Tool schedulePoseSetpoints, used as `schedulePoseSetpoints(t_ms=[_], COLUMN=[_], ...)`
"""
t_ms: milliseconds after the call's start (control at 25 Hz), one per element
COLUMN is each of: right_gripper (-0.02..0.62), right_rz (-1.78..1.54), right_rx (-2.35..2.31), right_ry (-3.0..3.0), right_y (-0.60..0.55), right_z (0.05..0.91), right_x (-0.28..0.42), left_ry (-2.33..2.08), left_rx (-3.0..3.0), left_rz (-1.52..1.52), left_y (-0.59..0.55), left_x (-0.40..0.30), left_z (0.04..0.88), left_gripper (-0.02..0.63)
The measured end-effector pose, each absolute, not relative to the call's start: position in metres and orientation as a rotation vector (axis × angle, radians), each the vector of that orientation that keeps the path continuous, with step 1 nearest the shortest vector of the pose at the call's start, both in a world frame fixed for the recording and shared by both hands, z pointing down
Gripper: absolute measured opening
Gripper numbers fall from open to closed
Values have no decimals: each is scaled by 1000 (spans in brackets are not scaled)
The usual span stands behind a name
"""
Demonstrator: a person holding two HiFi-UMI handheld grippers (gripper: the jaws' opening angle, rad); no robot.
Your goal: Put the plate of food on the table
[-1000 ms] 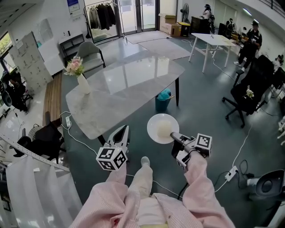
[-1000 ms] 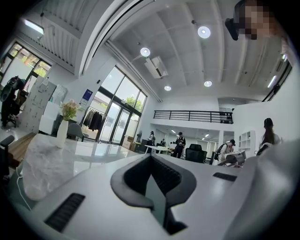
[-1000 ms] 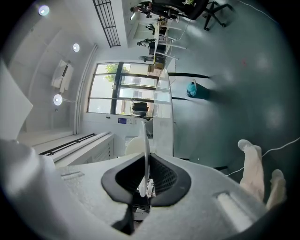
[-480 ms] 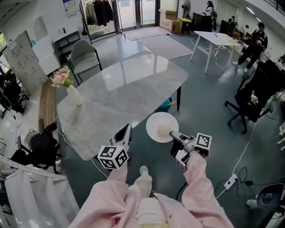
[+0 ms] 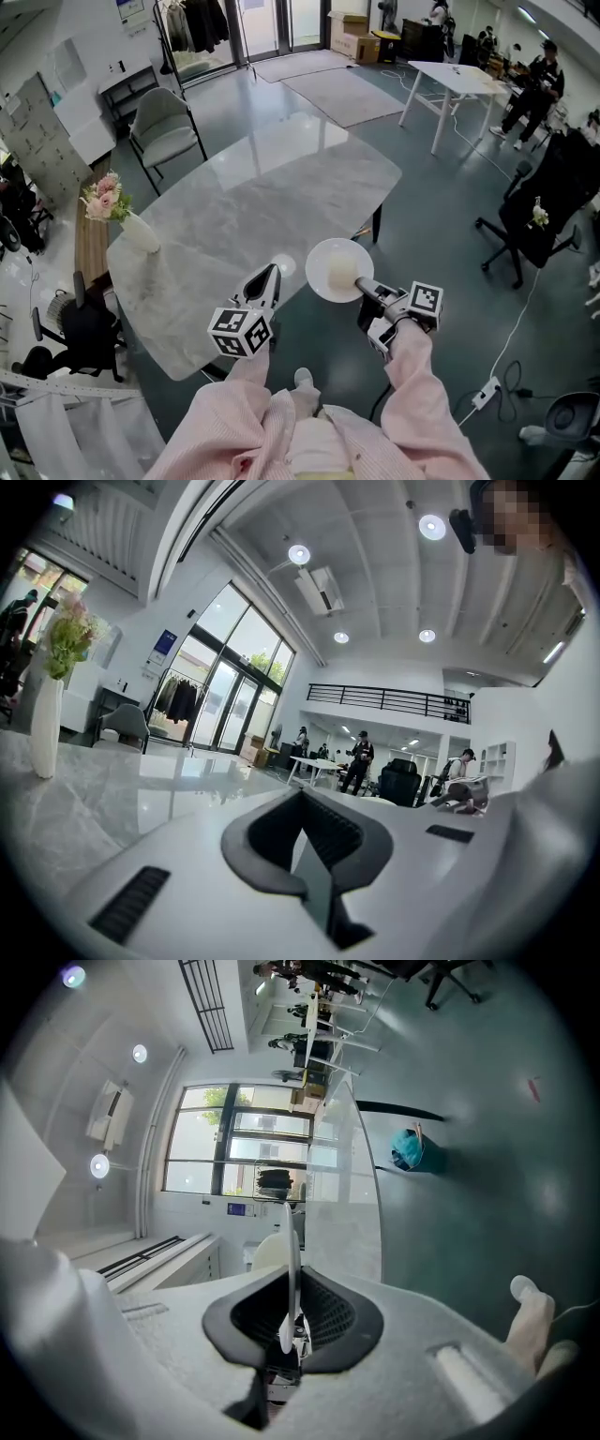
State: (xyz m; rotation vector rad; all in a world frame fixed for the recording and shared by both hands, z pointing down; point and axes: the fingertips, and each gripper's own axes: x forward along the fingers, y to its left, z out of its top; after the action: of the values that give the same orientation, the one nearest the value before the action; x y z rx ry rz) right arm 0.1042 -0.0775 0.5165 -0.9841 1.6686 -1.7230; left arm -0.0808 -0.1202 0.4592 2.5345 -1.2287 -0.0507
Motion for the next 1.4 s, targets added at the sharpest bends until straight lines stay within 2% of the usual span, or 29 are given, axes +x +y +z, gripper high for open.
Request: schedulePoseSetpoints(t_ms=[840,1400], right_gripper=[23,23], right_rz=[-1743,-1821], right_rx=[-978,-980], right_ry=[1703,1756], right_y=[-227,-366], right_z=[530,557], right_x=[113,135], left_ry=[-1221,-1271], left_rx=[2457,2278], left_rz=[-20,40], left_y=[-252,-362], left_x=[-67,-41], left_z=[474,520], left_gripper=[-5,-5])
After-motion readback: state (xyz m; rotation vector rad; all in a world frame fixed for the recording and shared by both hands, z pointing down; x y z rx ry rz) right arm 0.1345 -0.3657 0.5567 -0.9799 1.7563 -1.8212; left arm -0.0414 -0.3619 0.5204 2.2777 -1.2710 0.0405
